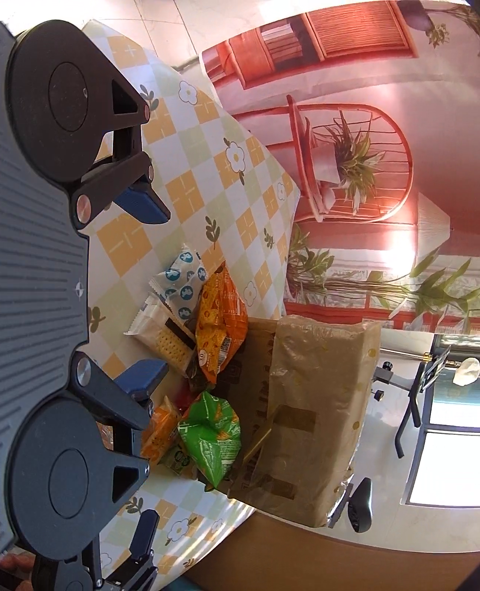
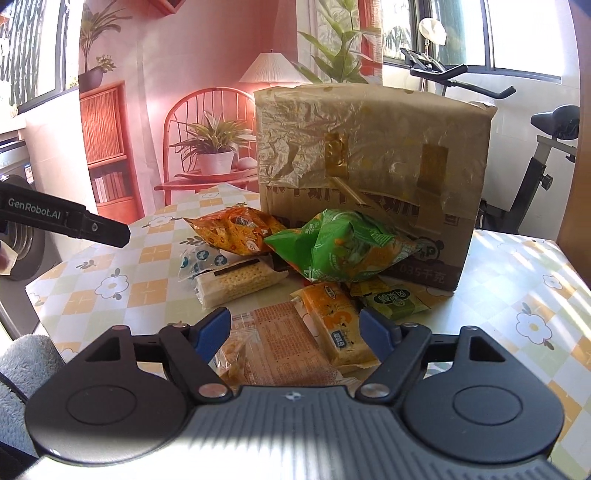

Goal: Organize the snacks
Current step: 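Grasp the orange chip bag with the left tool while the right tool grasps a clear-wrapped snack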

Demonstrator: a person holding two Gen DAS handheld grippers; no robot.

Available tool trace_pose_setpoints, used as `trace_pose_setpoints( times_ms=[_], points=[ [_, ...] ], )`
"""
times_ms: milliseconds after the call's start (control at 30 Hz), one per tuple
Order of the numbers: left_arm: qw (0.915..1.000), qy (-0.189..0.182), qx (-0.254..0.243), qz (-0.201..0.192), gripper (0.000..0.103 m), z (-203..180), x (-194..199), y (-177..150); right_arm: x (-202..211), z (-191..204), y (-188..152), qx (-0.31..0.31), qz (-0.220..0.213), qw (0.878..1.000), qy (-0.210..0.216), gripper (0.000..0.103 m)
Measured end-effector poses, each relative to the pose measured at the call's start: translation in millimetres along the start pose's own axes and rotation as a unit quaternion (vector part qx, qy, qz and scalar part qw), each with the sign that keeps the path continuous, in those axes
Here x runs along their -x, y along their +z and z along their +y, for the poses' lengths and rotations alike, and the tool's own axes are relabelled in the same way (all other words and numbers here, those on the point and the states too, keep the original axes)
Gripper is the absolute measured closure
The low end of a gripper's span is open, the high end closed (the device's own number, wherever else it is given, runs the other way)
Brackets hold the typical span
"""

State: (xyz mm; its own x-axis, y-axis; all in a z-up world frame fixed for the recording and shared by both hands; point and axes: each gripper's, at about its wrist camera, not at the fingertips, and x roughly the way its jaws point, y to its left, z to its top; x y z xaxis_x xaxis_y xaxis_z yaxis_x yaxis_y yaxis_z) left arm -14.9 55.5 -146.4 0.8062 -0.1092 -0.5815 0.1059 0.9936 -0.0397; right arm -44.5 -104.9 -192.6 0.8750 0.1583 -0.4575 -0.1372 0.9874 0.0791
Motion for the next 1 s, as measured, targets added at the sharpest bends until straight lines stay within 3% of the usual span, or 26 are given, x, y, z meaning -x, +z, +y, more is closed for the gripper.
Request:
trace_pose_setpoints(
  times_ms=[167,300,433,500,667,800,900,1000],
  points=[
    [0.999,-0.003,0.007,-0.044,0.02,-1.8,35.2,10.3,15.8,13.8,4.4,0.001,-0.006,1.0,0.005,0.031],
    [0.9987,-0.007,0.012,-0.049,0.017,-0.9,47.0,11.0,23.7,22.6,4.1,0.025,0.011,0.999,0.021,0.044],
    [0.9984,-0.008,0.016,-0.054,0.015,-3.3,42.3,14.7,18.2,22.5,6.8,0.044,0.024,0.998,0.044,0.049],
    [0.9987,-0.012,0.01,-0.048,0.014,-4.6,35.6,13.0,10.6,21.3,5.0,0.043,0.035,0.997,0.055,0.056],
    [0.9989,0.001,0.008,-0.047,0.014,-0.9,20.2,5.6,-4.7,23.9,-7.9,0.054,0.053,0.994,0.073,0.058],
    [0.9994,0.006,0.013,-0.032,0.017,3.8,4.7,-1.1,-19.6,17.9,-18.2,0.045,0.081,0.992,0.081,0.072],
    [0.9996,0.006,0.007,-0.026,0.018,5.2,-5.4,-0.3,-24.0,9.1,-15.0,0.036,0.077,0.993,0.084,0.079],
    [0.9997,0.002,-0.007,-0.025,0.018,3.5,-16.0,1.6,-29.1,4.3,-9.6,0.031,0.082,0.992,0.088,0.079]
  ],
)
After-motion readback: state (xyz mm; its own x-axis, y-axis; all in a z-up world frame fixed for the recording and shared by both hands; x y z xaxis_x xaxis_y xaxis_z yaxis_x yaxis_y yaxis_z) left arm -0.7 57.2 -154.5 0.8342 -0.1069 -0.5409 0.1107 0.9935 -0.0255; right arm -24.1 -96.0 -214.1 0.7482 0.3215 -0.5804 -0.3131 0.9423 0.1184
